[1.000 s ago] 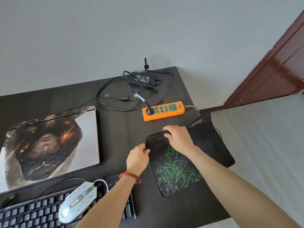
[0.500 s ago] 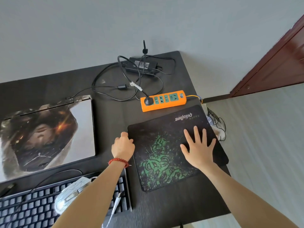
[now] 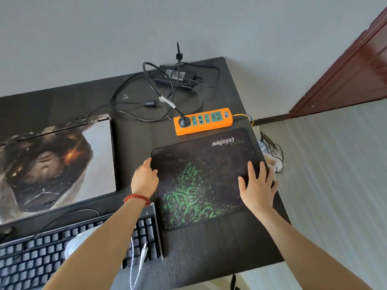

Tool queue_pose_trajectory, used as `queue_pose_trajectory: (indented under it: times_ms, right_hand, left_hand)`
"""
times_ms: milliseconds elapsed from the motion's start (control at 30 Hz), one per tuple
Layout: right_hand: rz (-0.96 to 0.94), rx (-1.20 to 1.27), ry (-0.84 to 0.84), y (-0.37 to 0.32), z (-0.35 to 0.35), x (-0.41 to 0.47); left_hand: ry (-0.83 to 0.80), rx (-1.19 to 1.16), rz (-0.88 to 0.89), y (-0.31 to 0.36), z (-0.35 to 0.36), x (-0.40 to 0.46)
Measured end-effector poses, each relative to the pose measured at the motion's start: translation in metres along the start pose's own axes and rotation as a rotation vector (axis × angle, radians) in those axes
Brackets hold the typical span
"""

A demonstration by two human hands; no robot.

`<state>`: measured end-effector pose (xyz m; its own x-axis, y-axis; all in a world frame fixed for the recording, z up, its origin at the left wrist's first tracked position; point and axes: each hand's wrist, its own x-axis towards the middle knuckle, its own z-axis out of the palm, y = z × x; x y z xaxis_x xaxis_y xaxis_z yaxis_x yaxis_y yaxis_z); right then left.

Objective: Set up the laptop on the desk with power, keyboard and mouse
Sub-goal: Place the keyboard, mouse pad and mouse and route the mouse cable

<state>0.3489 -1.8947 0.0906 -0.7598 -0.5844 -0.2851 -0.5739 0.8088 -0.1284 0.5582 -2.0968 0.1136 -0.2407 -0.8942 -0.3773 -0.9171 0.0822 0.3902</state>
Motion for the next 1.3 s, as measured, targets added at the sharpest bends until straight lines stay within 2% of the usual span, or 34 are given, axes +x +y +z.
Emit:
queue_pose_trajectory:
  times_ms: [133, 333, 533, 667, 733, 800, 900, 967, 1067, 1233, 1300]
  right_hand:
    - [-0.033, -0.006, 0.020, 0.002, 0.001, -0.005]
    - [-0.045, -0.006, 0.044, -0.001, 0.003, -0.019]
    - [0.007, -0.116, -0.049, -0.028, 0.000, -0.032]
    - [-0.182, 0.059, -0.056, -0.082, 0.002, -0.070]
    - [-0.341, 0.230, -0.070, -0.112, 0.004, -0.096]
    - [-0.489, 0.346, -0.092, -0.139, 0.007, -0.122]
    - [-0.609, 0.254, -0.182, -0.168, 0.015, -0.153]
    - [-0.586, 0.134, -0.259, -0.180, 0.021, -0.168]
    - [-0.500, 0.055, -0.327, -0.185, 0.025, -0.181]
    - [-0.285, 0.213, -0.408, -0.184, 0.021, -0.187]
    - [-0.196, 0.306, -0.388, -0.184, 0.015, -0.185]
  left_hand:
    - [-0.013, 0.005, -0.012, -0.002, -0.001, -0.003]
    - [-0.016, 0.147, 0.040, -0.001, -0.003, 0.000]
    - [-0.103, 0.167, 0.071, -0.004, -0.014, 0.002]
    - [-0.140, -0.080, 0.157, -0.037, -0.048, -0.018]
    - [-0.169, -0.097, 0.204, -0.069, -0.065, -0.042]
    - [-0.194, 0.057, 0.243, -0.107, -0.074, -0.070]
    - [-0.257, 0.340, 0.333, -0.148, -0.075, -0.100]
    - [-0.255, 0.459, 0.405, -0.166, -0.071, -0.107]
    - [-0.162, 0.431, 0.442, -0.181, -0.067, -0.104]
    - [-0.136, 0.346, 0.501, -0.183, -0.069, -0.097]
    - [-0.164, 0.271, 0.528, -0.183, -0.074, -0.096]
